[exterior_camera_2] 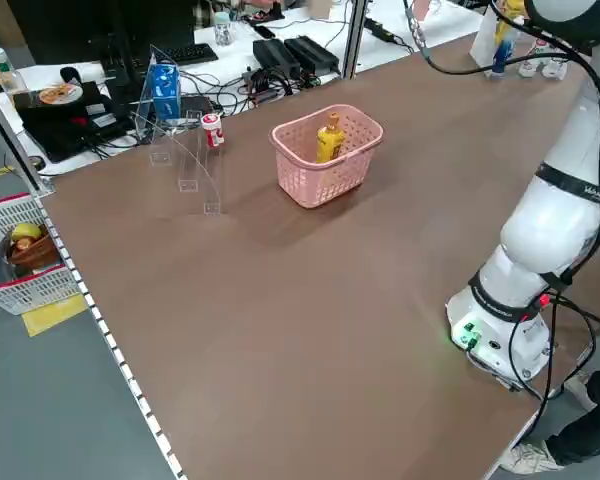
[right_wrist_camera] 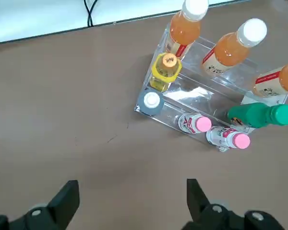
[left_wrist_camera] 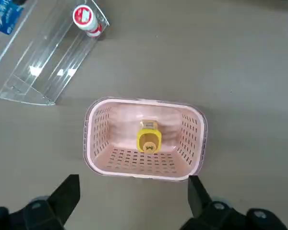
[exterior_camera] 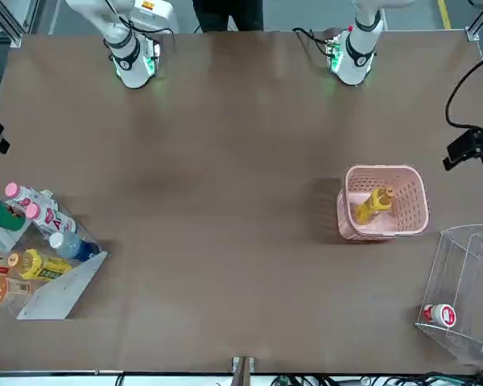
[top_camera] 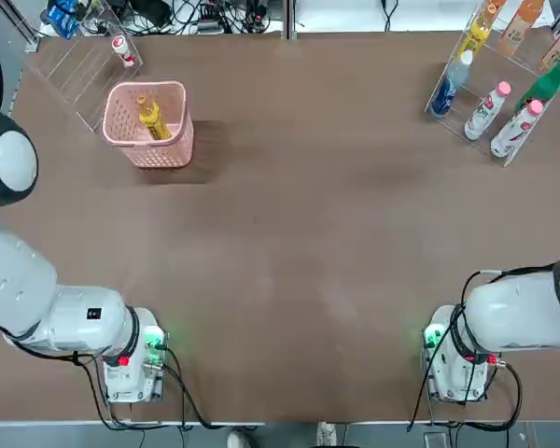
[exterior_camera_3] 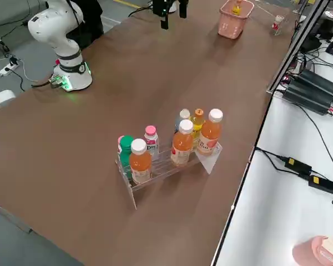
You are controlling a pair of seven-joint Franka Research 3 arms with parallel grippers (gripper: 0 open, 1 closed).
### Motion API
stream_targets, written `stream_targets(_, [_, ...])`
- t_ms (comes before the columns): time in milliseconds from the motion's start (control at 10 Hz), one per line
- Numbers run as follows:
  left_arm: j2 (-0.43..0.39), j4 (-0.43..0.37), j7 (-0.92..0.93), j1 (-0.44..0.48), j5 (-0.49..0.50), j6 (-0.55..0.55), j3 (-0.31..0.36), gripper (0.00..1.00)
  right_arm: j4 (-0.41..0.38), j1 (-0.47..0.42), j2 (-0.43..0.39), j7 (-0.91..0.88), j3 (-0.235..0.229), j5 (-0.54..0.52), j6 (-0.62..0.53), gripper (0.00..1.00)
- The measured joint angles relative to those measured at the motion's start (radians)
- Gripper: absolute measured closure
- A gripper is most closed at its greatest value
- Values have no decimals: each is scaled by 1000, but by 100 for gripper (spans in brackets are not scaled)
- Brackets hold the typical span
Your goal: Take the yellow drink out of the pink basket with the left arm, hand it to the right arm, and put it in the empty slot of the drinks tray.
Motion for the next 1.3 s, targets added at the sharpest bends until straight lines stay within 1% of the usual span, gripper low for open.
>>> stream_targets(400, [3, -92, -40, 0, 0, 86, -22, 1, 0, 0, 0, 0, 0, 0, 0, 1])
stream_targets(600, [3, -154, -74, 0, 0, 148, -41, 1, 0, 0, 0, 0, 0, 0, 0, 1])
stream_targets(1000, [1, -250, -89, 0, 0, 245, -44, 2, 1, 0, 0, 0, 0, 0, 0, 1])
stream_targets(1300, [-15, -347, -99, 0, 0, 349, -51, 2, 1, 0, 0, 0, 0, 0, 0, 1])
